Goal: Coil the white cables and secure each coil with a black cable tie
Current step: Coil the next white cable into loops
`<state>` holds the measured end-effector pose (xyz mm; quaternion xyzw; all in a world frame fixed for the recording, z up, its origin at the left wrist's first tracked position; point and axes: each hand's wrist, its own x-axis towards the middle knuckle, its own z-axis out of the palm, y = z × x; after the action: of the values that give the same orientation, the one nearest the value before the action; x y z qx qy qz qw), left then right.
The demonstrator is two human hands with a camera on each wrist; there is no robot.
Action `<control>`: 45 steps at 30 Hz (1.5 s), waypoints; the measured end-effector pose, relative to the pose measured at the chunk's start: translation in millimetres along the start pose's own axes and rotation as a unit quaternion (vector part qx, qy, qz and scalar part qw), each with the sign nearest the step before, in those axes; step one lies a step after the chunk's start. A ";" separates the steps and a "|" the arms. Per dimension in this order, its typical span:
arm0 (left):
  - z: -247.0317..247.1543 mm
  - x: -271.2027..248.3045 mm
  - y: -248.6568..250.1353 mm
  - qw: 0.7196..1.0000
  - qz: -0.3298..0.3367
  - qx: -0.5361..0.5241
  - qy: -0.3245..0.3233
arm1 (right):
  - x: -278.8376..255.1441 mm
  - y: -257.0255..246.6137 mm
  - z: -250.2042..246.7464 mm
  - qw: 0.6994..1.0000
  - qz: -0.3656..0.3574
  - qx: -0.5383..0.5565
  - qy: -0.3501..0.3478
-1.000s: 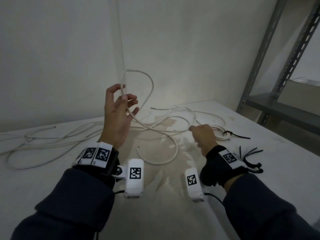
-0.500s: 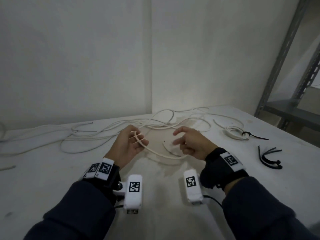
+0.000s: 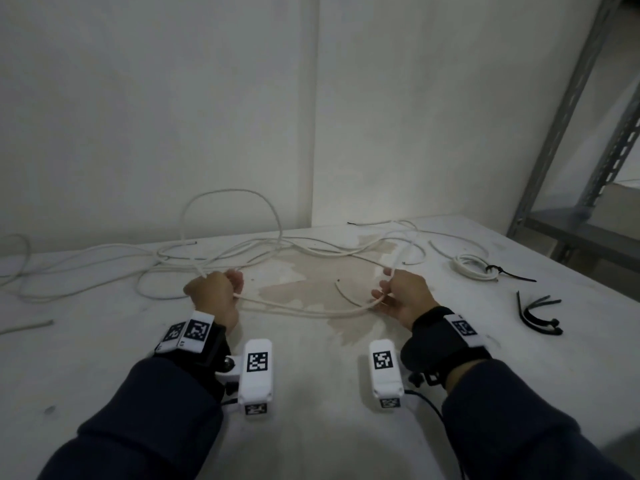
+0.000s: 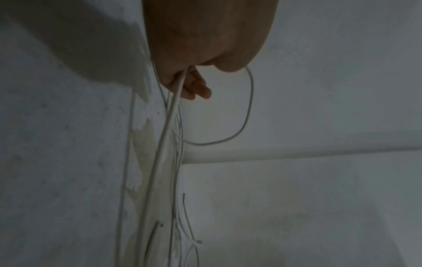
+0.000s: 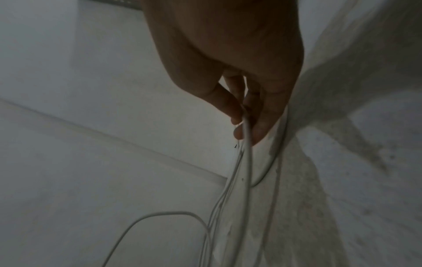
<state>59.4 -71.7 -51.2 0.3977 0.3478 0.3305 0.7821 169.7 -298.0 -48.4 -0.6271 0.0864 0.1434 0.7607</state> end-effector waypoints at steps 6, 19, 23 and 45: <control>-4.1 -6.3 0.3 0.972 -0.060 0.204 -0.100 | 7.3 6.9 14.4 0.983 -0.125 -0.133 -0.016; 25.7 -45.7 5.6 0.794 -0.013 0.546 -0.265 | -11.9 -0.9 35.5 0.976 -0.125 0.005 -0.180; 17.4 -41.5 11.0 0.747 0.106 0.622 -0.211 | -15.6 -2.5 43.7 0.976 -0.117 0.050 -0.178; -40.1 -48.9 24.8 0.961 -0.100 0.128 -0.223 | -93.6 31.1 102.0 0.936 0.027 0.126 -0.326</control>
<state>-5.2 -83.2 -34.0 0.5216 0.2423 0.1063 0.8111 66.2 -203.1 -27.9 -0.4421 -0.1323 0.3483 0.8160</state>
